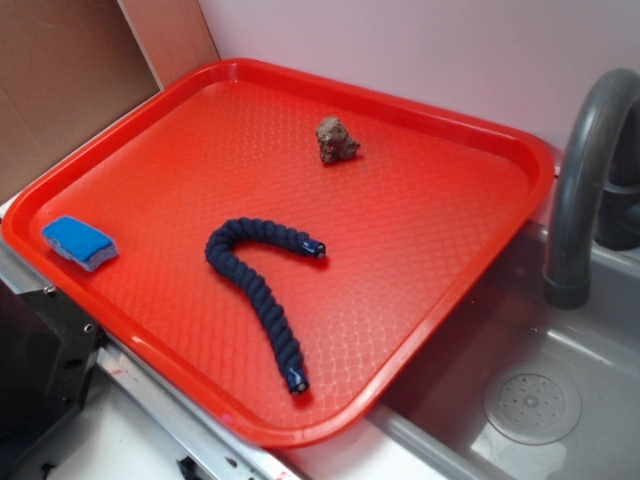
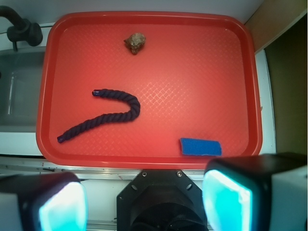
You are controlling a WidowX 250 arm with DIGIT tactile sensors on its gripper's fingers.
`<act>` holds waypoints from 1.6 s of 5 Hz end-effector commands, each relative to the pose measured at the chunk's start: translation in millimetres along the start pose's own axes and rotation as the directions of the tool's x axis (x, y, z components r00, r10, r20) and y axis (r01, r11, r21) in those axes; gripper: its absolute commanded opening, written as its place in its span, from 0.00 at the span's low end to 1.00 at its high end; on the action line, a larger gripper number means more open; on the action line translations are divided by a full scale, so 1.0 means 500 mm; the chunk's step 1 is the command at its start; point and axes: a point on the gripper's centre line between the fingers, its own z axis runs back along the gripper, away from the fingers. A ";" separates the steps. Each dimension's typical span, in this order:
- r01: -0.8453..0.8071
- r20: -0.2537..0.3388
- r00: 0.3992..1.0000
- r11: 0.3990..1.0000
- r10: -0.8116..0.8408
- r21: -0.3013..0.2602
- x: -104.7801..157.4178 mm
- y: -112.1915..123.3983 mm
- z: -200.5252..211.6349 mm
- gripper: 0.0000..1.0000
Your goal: Grab the blue rope.
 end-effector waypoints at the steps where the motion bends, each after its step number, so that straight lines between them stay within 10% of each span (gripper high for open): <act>1: 0.000 0.000 1.000 1.000 0.000 0.000 0.000 0.000 0.000 1.00; 2: 0.256 -0.027 0.967 0.965 -0.255 0.057 0.049 -0.037 -0.024 1.00; 4: 0.706 -0.191 0.703 0.705 -0.685 0.072 0.093 -0.152 -0.114 1.00; 6: 0.963 -0.310 0.247 0.269 -0.918 -0.029 -0.002 -0.201 -0.246 1.00; 8: 0.972 -0.299 -0.236 -0.226 -0.925 -0.068 0.013 -0.180 -0.354 1.00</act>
